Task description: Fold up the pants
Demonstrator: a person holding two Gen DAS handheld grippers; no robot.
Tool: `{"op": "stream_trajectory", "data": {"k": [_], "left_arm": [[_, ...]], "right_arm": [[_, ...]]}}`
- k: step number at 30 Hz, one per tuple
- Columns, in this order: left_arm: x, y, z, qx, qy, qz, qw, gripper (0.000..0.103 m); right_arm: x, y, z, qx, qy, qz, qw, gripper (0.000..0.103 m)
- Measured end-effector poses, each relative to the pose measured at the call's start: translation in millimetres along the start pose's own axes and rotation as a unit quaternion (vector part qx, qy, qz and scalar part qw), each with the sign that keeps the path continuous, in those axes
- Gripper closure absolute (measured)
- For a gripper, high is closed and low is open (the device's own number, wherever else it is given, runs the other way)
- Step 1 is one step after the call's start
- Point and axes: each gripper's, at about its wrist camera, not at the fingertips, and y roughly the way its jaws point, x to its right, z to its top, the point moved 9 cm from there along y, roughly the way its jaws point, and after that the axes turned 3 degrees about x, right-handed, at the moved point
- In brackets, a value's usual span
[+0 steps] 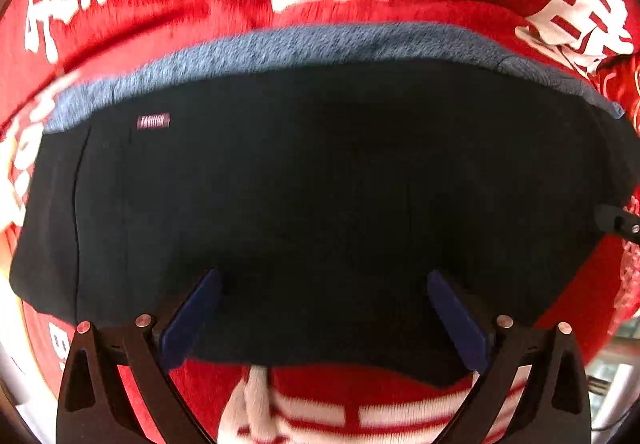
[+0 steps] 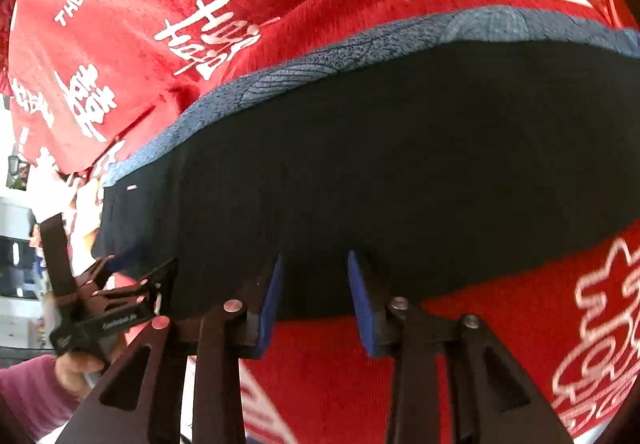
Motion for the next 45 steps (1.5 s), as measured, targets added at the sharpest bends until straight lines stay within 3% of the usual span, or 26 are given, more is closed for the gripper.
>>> {"op": "stream_trajectory", "data": {"k": [3,6,9,11,15,20,23,28,30,33,39,42,44,45], "left_arm": [[-3,-15,26,0.022,0.014,0.009,0.9996,0.0],[-5,-18,81,0.063,0.021,0.037,0.9971,0.0],[-14,8,116,0.062,-0.01,0.065,0.9959,0.0],[-31,27,122,0.047,-0.032,0.098,0.9936,0.0],[-59,36,125,0.052,-0.066,0.145,0.9859,0.0],[-60,14,113,0.049,-0.055,0.145,0.9867,0.0],[-24,-9,99,0.061,-0.03,0.107,0.9919,0.0],[65,-12,74,0.058,0.025,0.056,0.9965,0.0],[93,-4,59,0.04,0.034,0.04,0.9978,0.0],[121,-2,45,0.025,0.046,0.031,0.9982,0.0],[164,-8,63,0.038,0.052,0.021,0.9977,0.0],[189,-2,72,0.042,0.051,0.016,0.9977,0.0],[208,4,76,0.045,0.062,0.021,0.9969,0.0],[217,5,74,0.04,0.065,0.026,0.9968,0.0]], "right_arm": [[-12,-18,25,0.017,-0.003,0.026,1.0,0.066],[-20,-16,65,0.043,-0.042,0.011,0.998,0.065],[-24,9,97,0.035,-0.056,-0.009,0.998,0.065],[-19,28,108,0.025,-0.072,-0.036,0.996,0.065],[2,45,120,0.025,-0.083,-0.081,0.993,0.066],[42,22,141,0.048,-0.031,-0.114,0.992,0.064],[49,-4,132,0.056,-0.006,-0.082,0.995,0.045],[69,-24,82,0.032,-0.027,-0.108,0.993,0.043],[88,-33,64,0.027,0.001,-0.103,0.994,0.043],[121,-64,50,0.052,0.046,-0.099,0.993,0.043],[237,-127,51,0.116,0.167,-0.157,0.966,0.043],[289,-134,57,0.133,0.239,-0.161,0.948,0.043],[306,-130,63,0.138,0.267,-0.142,0.943,0.044],[311,-127,66,0.137,0.277,-0.13,0.942,0.05]]}}
